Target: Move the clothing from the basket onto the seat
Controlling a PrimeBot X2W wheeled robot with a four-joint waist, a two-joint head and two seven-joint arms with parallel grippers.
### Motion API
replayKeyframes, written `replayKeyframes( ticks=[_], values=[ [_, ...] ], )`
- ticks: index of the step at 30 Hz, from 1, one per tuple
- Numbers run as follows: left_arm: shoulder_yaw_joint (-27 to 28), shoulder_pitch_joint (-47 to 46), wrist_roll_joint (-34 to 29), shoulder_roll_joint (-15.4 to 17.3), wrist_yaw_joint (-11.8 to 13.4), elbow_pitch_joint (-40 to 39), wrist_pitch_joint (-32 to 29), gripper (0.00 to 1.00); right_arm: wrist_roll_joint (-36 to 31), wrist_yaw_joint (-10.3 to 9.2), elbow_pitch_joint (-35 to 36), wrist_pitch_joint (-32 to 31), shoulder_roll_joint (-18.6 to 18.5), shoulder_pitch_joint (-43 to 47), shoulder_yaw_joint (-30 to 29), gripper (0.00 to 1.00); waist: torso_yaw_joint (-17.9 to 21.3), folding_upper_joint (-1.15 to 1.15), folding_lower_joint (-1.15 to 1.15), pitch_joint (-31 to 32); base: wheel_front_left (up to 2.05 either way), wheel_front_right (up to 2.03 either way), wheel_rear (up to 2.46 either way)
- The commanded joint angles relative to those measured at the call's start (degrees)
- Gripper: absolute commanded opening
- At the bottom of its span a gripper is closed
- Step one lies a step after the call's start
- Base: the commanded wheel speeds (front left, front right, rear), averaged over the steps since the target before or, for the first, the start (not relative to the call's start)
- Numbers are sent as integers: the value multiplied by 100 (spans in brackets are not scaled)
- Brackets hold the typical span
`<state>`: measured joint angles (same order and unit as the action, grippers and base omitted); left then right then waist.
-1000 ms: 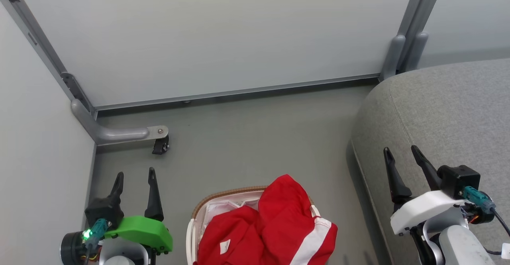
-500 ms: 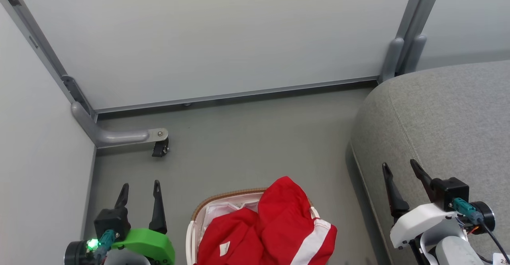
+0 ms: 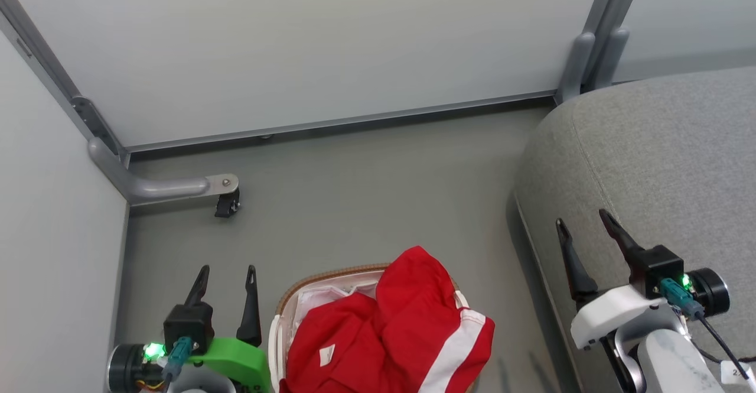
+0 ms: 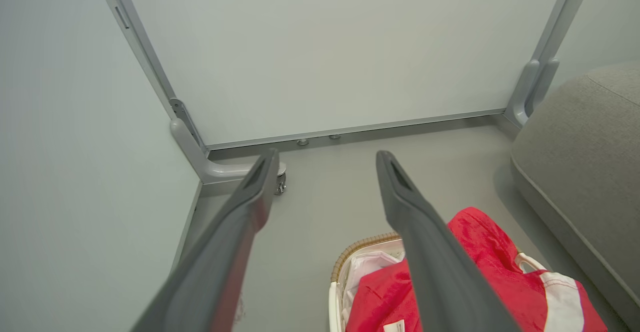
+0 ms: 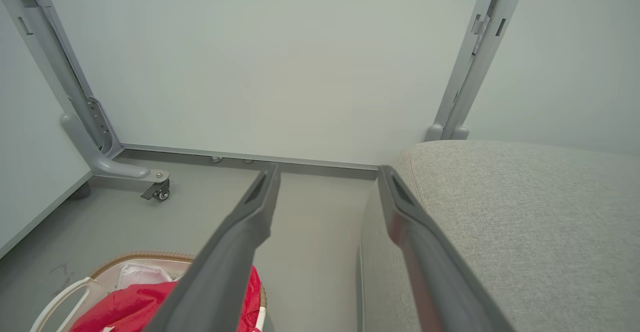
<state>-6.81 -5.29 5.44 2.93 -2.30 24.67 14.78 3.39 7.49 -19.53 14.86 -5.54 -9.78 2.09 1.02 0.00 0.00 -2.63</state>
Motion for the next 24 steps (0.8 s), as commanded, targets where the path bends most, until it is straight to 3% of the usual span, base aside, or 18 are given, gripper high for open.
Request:
replayKeyframes(
  ticks=[1, 10, 24],
  values=[
    [-26, -176, -103, 2, -22, 22, 59, 100, -114, 0, 82, 46, -7, -146, 18, 100, 126, 0, 0, -289, 0, 0, 0],
    [-350, -885, 71, 6, -120, 432, 37, 100, 75, -1, 608, 43, 40, -707, 101, 100, 512, 0, 0, -1378, 0, 0, 0],
    [-571, -2138, -281, 65, -207, 1667, 37, 100, 292, -1, 1287, 42, 217, -1540, 375, 100, 1105, 0, 0, -2920, 0, 0, 0]
  ],
)
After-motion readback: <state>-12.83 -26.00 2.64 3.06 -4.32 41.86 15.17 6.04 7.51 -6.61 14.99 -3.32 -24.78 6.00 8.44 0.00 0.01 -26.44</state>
